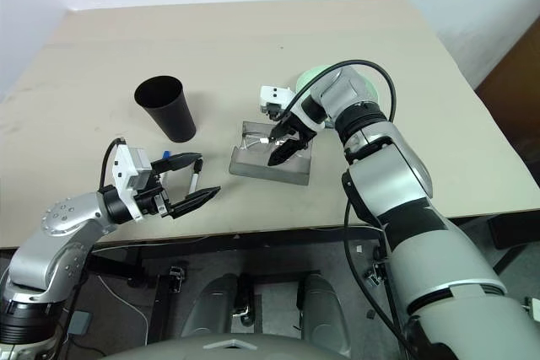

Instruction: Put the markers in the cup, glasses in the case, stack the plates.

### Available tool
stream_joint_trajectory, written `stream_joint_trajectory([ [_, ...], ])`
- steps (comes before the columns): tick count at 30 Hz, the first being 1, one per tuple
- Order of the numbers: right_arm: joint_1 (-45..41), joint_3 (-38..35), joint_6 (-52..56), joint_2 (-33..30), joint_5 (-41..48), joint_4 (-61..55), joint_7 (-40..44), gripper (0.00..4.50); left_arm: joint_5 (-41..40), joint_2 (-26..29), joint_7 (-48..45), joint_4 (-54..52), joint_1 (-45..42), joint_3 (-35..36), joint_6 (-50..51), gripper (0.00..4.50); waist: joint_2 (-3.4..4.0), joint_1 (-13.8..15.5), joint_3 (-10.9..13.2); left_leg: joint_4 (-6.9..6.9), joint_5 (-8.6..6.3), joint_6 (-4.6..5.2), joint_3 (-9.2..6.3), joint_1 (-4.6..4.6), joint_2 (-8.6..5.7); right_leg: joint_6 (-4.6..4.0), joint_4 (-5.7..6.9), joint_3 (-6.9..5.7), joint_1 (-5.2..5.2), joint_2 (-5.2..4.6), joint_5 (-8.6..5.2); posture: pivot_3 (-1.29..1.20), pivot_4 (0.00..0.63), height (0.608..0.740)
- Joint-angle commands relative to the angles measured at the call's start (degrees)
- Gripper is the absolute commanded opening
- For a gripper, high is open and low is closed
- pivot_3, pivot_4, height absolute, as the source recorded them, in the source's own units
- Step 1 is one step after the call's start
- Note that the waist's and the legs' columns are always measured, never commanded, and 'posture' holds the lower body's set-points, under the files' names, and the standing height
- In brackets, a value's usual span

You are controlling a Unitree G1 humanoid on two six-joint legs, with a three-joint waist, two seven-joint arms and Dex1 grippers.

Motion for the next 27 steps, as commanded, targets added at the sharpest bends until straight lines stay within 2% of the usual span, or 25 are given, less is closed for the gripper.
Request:
stream_joint_trajectory([
  [1,-2.6,-1.5,2.0,0.1,0.4,-0.1,0.7,4.09,-0.7,0.1,-0.1,-1.5,-0.5,0.2,-0.4,4.5,0.0,0.0,0.0,0.0,0.0,0.0,0.0,-0.01,0.0,0.0,0.0,0.0,-0.02,0.0,0.0,0.0,0.15,0.701],
  [8,-2.1,0.2,5.1,0.1,1.0,-0.7,2.0,4.09,-0.7,0.1,-0.1,-1.7,-0.6,0.3,-0.2,4.5,0.0,0.0,0.0,0.0,0.0,0.0,0.0,-0.09,-0.01,-0.01,0.0,0.0,-0.08,-0.02,0.0,0.0,0.15,0.701],
  [19,-0.2,7.0,12.2,-0.9,6.5,-6.2,2.0,4.09,-0.6,0.1,-0.3,-1.1,-1.7,-0.3,0.1,4.5,0.0,0.0,0.0,0.0,0.0,0.0,-0.01,-0.16,0.0,-0.02,0.0,0.0,-0.17,-0.03,0.01,0.0,0.15,0.701],
  [27,3.1,9.9,24.0,-4.7,10.0,-19.9,2.0,4.09,-0.5,-0.5,-0.1,-0.8,-1.7,-0.5,-0.2,4.5,0.0,0.0,0.0,0.0,0.0,0.01,-0.02,-0.36,-0.02,-0.06,0.0,0.01,-0.36,-0.07,0.03,0.0,0.15,0.701],
])
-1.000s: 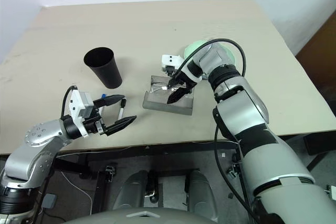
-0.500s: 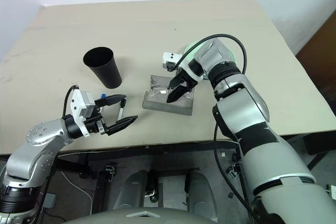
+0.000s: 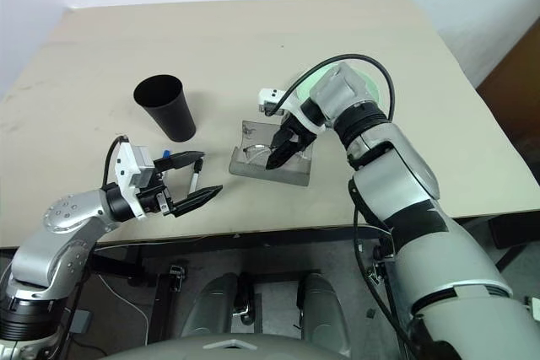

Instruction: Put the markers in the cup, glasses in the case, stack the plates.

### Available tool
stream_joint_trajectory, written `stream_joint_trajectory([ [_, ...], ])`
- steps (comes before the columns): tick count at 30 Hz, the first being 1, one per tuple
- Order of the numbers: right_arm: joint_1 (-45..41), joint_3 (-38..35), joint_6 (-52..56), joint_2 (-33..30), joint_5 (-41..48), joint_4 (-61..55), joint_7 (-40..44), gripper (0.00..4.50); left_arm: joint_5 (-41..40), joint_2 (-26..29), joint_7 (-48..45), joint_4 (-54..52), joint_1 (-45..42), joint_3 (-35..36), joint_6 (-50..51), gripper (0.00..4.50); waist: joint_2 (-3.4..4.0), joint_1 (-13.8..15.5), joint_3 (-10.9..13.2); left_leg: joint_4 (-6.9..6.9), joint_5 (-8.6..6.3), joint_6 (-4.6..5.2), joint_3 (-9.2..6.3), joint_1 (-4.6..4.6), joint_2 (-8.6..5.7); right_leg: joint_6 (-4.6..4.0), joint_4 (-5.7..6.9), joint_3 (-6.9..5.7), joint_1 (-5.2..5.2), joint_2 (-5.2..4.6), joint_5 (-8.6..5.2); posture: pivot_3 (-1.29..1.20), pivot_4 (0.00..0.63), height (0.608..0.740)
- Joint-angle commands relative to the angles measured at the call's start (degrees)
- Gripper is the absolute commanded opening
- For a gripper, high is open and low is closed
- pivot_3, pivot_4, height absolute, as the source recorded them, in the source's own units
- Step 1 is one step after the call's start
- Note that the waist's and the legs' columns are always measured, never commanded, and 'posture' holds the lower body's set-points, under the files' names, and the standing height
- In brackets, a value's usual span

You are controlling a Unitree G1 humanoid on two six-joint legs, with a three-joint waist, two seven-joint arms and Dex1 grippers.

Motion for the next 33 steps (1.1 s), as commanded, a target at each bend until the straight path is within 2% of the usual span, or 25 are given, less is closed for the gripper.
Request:
stream_joint_trajectory([
  [1,1.3,0.3,5.5,-1.3,1.3,-7.9,0.5,4.09,-0.5,-0.4,0.0,-0.8,-0.7,0.0,-0.6,4.5,0.0,0.0,0.0,0.0,0.0,0.0,0.0,0.0,0.0,0.0,0.0,0.0,0.0,0.01,0.0,0.0,0.15,0.701],
  [6,3.8,0.2,9.8,-2.6,0.6,-14.4,0.4,4.09,-0.4,-0.6,-0.2,-0.1,-1.5,-0.3,-0.4,4.5,0.0,0.0,0.0,0.0,0.0,0.0,0.0,0.0,0.01,-0.02,0.0,0.0,-0.03,0.01,0.01,0.0,0.15,0.701],
  [9,4.6,0.3,10.7,-3.1,0.3,-16.4,-0.1,3.5,-0.4,-0.5,-0.5,0.5,-2.1,-0.3,-0.5,4.5,0.0,0.1,0.0,0.0,0.0,0.0,-0.01,-0.01,0.01,-0.03,0.0,-0.01,-0.08,0.01,0.02,0.0,0.15,0.701],
  [18,2.2,-5.1,9.5,-3.6,1.7,-13.5,-5.1,3.5,-0.2,-0.7,-0.9,1.3,-2.2,-0.5,-1.1,4.5,0.0,0.1,0.0,0.0,0.01,0.01,0.01,-0.05,0.0,-0.03,0.0,-0.01,-0.04,0.05,0.04,0.0,0.15,0.701],
  [24,0.2,-8.1,4.5,-5.4,1.1,-6.5,-7.9,3.5,0.2,-1.1,-1.2,1.7,-2.2,-0.6,-1.5,4.5,0.0,0.1,0.0,0.02,0.01,0.02,0.03,-0.05,-0.01,-0.03,0.0,-0.02,-0.01,0.08,0.04,0.0,0.15,0.701],
  [28,-1.5,-9.8,3.1,-5.9,1.0,-0.9,-8.6,2.65,0.4,-1.2,-1.7,2.3,-2.3,-0.6,-2.0,4.5,0.0,0.1,0.0,0.02,0.03,0.04,0.06,-0.04,0.0,0.12,0.01,-0.02,0.0,0.13,0.12,0.0,0.15,0.701],
  [33,-0.2,-10.0,-2.7,-6.7,-0.8,2.2,-11.0,0.87,0.6,-1.1,-2.1,2.8,-2.5,-0.8,-2.5,4.5,0.0,0.1,0.0,0.02,0.1,0.17,0.09,-0.03,0.0,0.17,0.0,-0.02,0.01,0.16,0.14,0.0,0.15,0.701],
])
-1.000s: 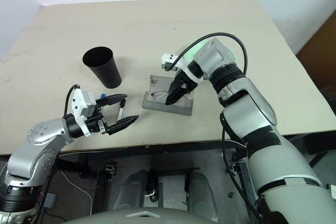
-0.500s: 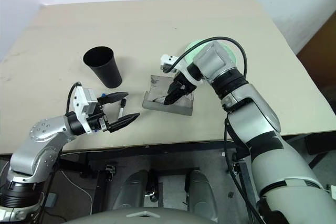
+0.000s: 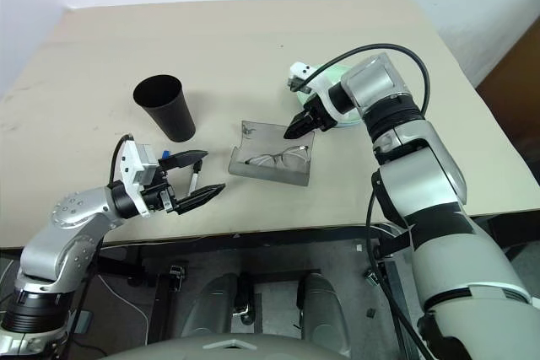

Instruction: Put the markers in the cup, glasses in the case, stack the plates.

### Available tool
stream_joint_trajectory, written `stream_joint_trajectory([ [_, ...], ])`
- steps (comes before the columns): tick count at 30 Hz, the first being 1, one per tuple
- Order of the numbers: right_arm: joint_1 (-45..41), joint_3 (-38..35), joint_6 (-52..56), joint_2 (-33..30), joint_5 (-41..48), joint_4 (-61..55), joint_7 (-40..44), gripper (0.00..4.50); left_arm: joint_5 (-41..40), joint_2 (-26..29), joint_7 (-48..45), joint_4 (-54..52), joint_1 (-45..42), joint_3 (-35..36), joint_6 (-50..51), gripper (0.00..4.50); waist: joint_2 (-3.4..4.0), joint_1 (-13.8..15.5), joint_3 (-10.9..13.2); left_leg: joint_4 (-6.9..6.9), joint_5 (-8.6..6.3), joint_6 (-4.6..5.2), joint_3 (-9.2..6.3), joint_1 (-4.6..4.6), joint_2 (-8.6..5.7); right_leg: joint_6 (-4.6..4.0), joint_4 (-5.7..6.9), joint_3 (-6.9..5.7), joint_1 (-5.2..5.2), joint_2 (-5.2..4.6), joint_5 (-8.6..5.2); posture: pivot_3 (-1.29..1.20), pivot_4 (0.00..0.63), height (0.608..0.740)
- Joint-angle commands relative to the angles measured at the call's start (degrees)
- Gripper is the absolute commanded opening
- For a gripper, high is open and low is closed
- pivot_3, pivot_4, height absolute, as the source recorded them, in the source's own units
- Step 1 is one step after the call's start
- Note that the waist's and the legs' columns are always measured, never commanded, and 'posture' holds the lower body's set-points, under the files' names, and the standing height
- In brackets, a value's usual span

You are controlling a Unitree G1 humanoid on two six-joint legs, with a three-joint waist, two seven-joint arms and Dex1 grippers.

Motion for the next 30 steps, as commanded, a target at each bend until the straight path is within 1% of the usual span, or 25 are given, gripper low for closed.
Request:
stream_joint_trajectory([
  [1,-0.4,-1.6,-4.3,-1.1,-1.0,0.5,-1.7,0.53,0.1,0.1,-0.6,-0.5,-0.6,0.3,-1.6,4.5,0.0,0.0,0.0,0.0,0.01,0.01,0.01,0.0,0.0,0.01,0.0,0.0,0.0,0.01,0.0,0.0,0.15,0.701],
  [2,-0.2,-1.6,-4.9,-1.2,-1.3,0.8,-2.0,0.2,0.1,0.1,-0.7,-0.5,-0.6,0.3,-1.7,4.5,0.0,0.0,0.0,0.0,0.01,0.02,0.01,0.0,0.0,0.01,0.01,0.0,0.0,0.01,0.01,0.0,0.15,0.701],
  [8,2.1,-1.1,-11.2,-2.7,-2.9,0.4,-1.9,0.2,0.2,0.2,-0.9,-0.5,-0.7,0.2,-1.8,4.5,0.0,0.1,0.0,0.01,0.04,0.05,0.02,0.01,0.0,0.02,0.01,0.0,0.04,0.05,0.01,0.0,0.15,0.701],
  [10,2.7,-0.5,-11.6,-3.1,-3.5,-0.1,-0.3,0.2,0.3,0.2,-1.0,-0.5,-0.7,0.3,-1.8,4.5,0.0,0.1,0.0,0.01,0.06,0.08,0.03,0.01,0.0,0.03,0.01,0.0,0.04,0.07,0.01,0.0,0.15,0.701],
  [14,3.4,0.2,-9.7,-2.7,-4.9,-1.2,0.0,0.2,0.3,0.4,-1.2,-0.6,-0.8,0.3,-1.8,4.5,0.0,0.0,0.0,0.02,0.08,0.08,0.03,0.03,0.0,0.03,0.02,0.0,0.05,0.08,0.01,0.0,0.15,0.701],
  [18,4.7,0.5,-6.7,-3.0,-4.5,-7.0,4.0,0.2,0.3,0.4,-1.1,-0.5,-0.9,0.3,-1.6,4.5,0.0,0.0,0.0,0.02,0.1,0.05,0.02,0.04,0.03,0.03,0.04,0.0,0.05,0.04,0.01,0.0,0.15,0.701],
  [25,10.8,2.5,-1.6,-6.0,-4.0,-22.7,9.6,0.2,0.4,0.3,-1.1,-0.3,-1.4,0.1,-1.5,4.5,0.0,0.4,0.0,0.03,0.1,0.05,-0.01,0.05,0.02,0.03,0.04,-0.01,0.08,0.0,0.01,0.0,0.15,0.701],
  [30,12.4,4.0,2.6,-7.6,-1.8,-28.9,10.4,0.2,0.4,0.3,-1.2,0.2,-1.8,0.0,-1.6,4.5,0.0,0.2,0.0,0.05,0.09,0.05,-0.03,0.05,-0.01,-0.01,0.03,-0.02,0.08,-0.06,0.0,0.0,0.15,0.701],
])
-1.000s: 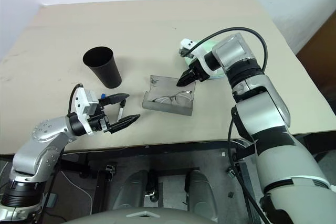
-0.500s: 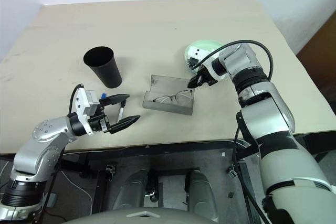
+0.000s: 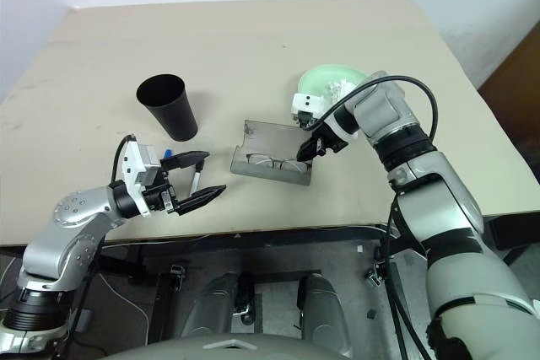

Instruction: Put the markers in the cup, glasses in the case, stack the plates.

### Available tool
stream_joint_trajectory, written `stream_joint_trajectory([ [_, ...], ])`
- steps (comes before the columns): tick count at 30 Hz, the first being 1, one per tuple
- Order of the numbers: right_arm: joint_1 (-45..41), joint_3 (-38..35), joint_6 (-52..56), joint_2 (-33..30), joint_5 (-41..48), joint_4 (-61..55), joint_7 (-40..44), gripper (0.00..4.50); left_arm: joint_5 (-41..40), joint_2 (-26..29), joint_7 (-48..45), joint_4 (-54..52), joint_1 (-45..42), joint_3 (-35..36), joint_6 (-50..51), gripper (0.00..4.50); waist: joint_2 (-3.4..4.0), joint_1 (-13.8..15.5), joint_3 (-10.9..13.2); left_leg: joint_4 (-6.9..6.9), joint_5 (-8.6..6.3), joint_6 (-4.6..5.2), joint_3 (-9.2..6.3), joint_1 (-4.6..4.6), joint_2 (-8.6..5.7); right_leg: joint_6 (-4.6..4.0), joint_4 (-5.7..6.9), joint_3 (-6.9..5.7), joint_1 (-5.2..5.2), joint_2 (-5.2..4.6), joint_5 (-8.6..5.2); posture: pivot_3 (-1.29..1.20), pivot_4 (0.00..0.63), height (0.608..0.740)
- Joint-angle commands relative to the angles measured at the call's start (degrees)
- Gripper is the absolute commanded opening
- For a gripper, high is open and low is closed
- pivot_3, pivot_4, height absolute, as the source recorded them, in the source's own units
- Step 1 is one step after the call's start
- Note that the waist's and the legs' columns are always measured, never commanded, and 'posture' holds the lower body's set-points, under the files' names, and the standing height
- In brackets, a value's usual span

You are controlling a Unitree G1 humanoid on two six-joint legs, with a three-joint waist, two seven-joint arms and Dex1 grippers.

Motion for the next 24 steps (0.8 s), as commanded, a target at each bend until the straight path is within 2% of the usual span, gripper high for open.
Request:
stream_joint_trajectory([
  [1,-0.3,-0.1,1.8,-1.2,1.8,-4.7,0.6,0.2,-0.2,0.2,-0.2,-0.7,-0.8,0.4,-0.9,4.5,0.0,0.0,0.0,0.0,0.0,-0.01,-0.01,0.0,0.01,-0.02,0.01,0.0,0.0,0.0,0.0,0.0,0.15,0.701],
  [4,-1.8,-2.4,1.0,0.1,1.8,-2.1,-3.8,0.2,-0.2,0.1,-0.2,-0.8,-0.7,0.3,-0.9,4.5,0.0,-0.2,0.0,0.0,0.01,-0.02,-0.03,0.02,0.03,-0.03,0.01,0.0,0.0,0.02,-0.01,0.0,0.15,0.701],
  [7,-3.0,-5.1,-5.7,-0.2,2.8,-0.1,-6.8,0.2,-0.2,0.0,-0.1,-0.9,-0.6,0.4,-0.8,4.5,0.0,-0.1,0.0,0.0,0.01,-0.02,-0.02,0.02,0.02,-0.03,0.0,0.0,0.0,0.02,0.0,0.0,0.15,0.701],
  [10,-4.2,-6.8,-6.5,-0.5,4.5,1.2,-6.2,0.2,-0.3,0.0,-0.1,-1.0,-0.4,0.5,-0.7,4.5,0.0,-0.1,0.0,0.0,0.03,0.01,-0.01,0.01,0.01,-0.01,0.0,0.0,0.0,0.02,0.01,0.0,0.15,0.701],
  [15,-7.2,-10.9,-5.1,1.4,6.8,6.2,-10.5,0.2,-0.6,0.1,0.3,-1.1,-0.5,1.0,-0.4,4.5,0.0,-0.1,0.0,0.0,0.04,0.02,-0.01,0.01,0.01,-0.01,0.0,0.0,0.02,0.02,0.01,0.0,0.15,0.701],
  [24,-13.9,-17.8,-10.3,7.9,6.7,28.8,-27.8,0.2,-0.6,0.8,-0.4,-0.3,-1.7,1.4,-0.2,4.5,0.0,-0.2,0.0,0.0,0.06,0.02,0.01,0.02,0.03,0.0,0.01,0.0,0.03,0.12,0.02,0.0,0.15,0.701],
])
